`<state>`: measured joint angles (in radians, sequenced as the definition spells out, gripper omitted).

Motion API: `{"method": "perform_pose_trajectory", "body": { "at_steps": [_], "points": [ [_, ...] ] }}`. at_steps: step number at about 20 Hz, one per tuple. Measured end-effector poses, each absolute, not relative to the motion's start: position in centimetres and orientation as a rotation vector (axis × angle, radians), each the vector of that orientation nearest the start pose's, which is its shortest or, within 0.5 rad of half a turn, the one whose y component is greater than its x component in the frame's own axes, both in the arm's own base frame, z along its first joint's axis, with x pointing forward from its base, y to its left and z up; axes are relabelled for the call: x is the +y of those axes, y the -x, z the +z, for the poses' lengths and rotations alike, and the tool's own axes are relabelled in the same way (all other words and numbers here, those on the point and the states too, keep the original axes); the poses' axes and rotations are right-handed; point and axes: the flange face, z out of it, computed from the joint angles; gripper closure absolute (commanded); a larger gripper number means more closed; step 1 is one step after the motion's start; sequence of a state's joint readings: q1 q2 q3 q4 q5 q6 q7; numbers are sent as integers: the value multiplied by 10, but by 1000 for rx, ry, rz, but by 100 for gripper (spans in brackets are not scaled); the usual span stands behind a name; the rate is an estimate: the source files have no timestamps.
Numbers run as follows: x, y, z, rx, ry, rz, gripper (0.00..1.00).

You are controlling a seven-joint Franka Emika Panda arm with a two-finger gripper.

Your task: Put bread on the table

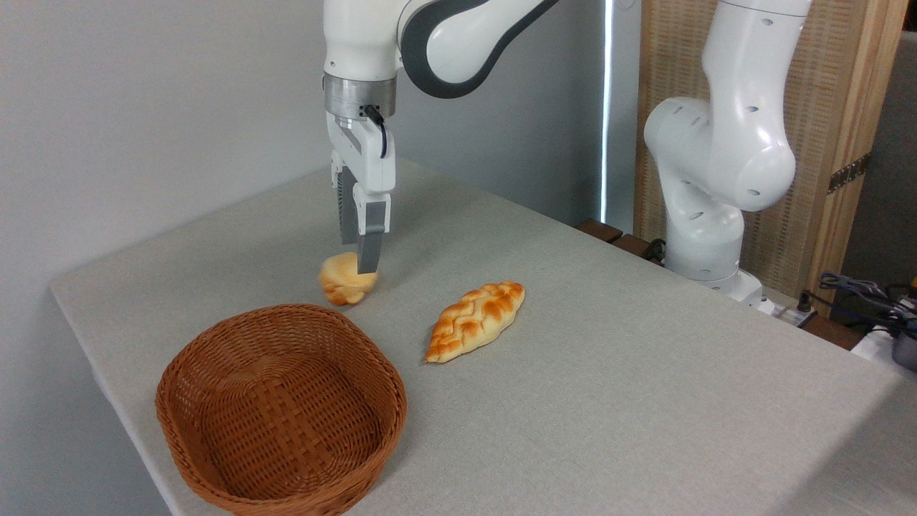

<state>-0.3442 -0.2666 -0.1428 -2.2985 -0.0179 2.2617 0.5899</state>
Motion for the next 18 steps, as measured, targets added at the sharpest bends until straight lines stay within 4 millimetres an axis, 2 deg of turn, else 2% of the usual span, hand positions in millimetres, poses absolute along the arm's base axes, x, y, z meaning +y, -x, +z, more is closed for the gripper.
{"method": "perform_pose_trajectory", "body": {
  "at_steps": [3,5,11,13,15,18],
  "points": [
    [-219,-433,501,1577,2669,-259,0],
    [-200,-440,523,1616,2656,-214,0],
    [-166,-459,572,1536,2740,-217,0],
    [-146,-476,596,1479,2788,-191,0],
    [-122,-504,619,1405,2832,-184,0],
    [-92,-539,631,1299,2873,-193,0]
  ]
}}
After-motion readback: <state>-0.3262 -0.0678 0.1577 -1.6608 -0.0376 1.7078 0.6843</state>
